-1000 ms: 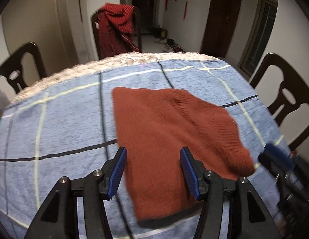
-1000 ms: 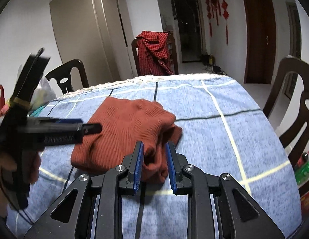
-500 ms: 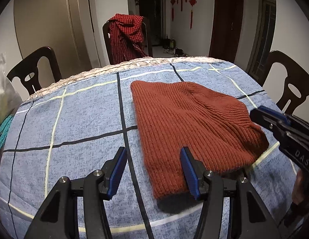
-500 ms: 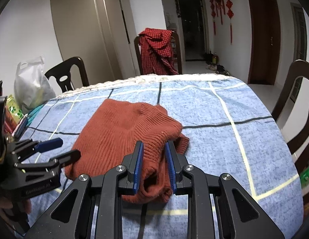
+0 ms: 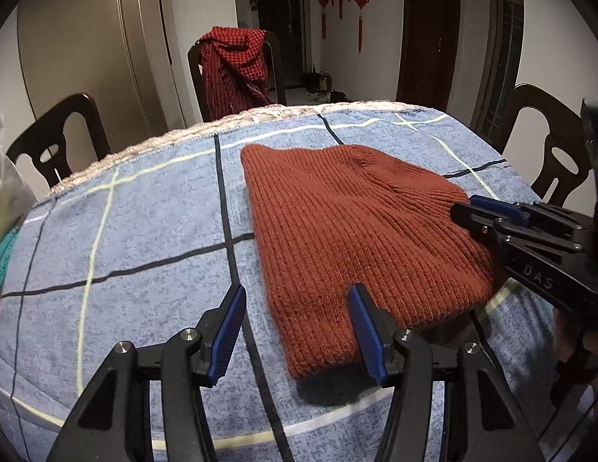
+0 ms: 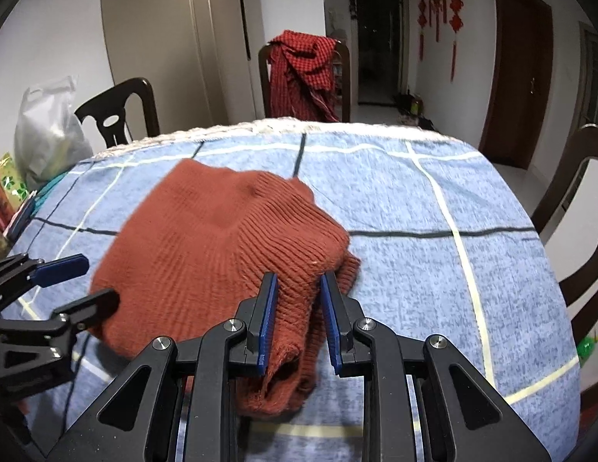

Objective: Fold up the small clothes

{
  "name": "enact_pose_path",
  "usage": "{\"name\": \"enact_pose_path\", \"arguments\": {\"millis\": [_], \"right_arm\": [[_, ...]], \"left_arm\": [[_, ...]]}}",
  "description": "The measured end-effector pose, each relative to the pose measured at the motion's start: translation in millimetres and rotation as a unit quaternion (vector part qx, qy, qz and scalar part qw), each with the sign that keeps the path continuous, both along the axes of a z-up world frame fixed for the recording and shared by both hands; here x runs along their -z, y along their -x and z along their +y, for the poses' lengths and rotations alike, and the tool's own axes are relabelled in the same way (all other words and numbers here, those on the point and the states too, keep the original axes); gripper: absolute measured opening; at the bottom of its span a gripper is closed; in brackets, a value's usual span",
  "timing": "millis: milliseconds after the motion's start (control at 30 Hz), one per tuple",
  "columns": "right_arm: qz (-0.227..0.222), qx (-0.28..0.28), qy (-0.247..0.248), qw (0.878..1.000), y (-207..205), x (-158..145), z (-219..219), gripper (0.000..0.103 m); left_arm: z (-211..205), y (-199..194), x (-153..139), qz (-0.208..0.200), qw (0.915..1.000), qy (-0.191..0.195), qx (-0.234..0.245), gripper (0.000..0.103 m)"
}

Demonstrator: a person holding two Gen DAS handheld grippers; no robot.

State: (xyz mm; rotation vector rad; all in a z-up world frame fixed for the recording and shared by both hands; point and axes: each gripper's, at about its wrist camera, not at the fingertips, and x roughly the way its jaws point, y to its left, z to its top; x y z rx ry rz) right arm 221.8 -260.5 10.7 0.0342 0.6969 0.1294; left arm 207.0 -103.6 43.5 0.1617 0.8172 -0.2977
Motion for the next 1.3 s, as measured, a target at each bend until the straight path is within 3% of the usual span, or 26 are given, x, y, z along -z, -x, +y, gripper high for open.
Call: {"name": "enact_pose_path", "arguments": {"millis": [167,333,433,633,767,1000,1133,1300], "right_arm": [[0.001,-0.003,-0.015,1.0,0,4,-9,0.024],[0.003,0.013,-0.033,0.999,3,-5,-16,0.024],[-0.018,0.003,-0.029,0.999,13,-15,-10,0.024],[0.0,-0.031,0.013,0.999,16,1,6,0.025],[0.014,-0.023,-0.014,1.0,19,1,-9,0.039],[0.016,-0.018,-0.049,0.998,21,-14,-26,0.039],[0.032,-0.019,-0.096,0.995,14,-14,-37,0.057],[0.055,-0.028,-0.138,0.989,4,-10,-43,0.058]], "left_arm": [[-5,4,1,-0.017,0.9996,-0.023,0.006,0.06],[-3,4,3,-0.008,0.9998,-0.019,0.006,0.06],[-1,6,3,-0.008,0.9998,-0.018,0.005,0.06],[0,10,4,-0.005,0.9997,-0.021,0.009,0.06],[6,11,2,0.004,0.9998,-0.016,0.012,0.06],[24,3,-8,0.02,0.9996,0.017,0.005,0.062],[37,-6,-16,0.038,0.9973,0.062,0.004,0.067],[44,-24,-18,0.078,0.9899,0.118,0.009,0.069]]}}
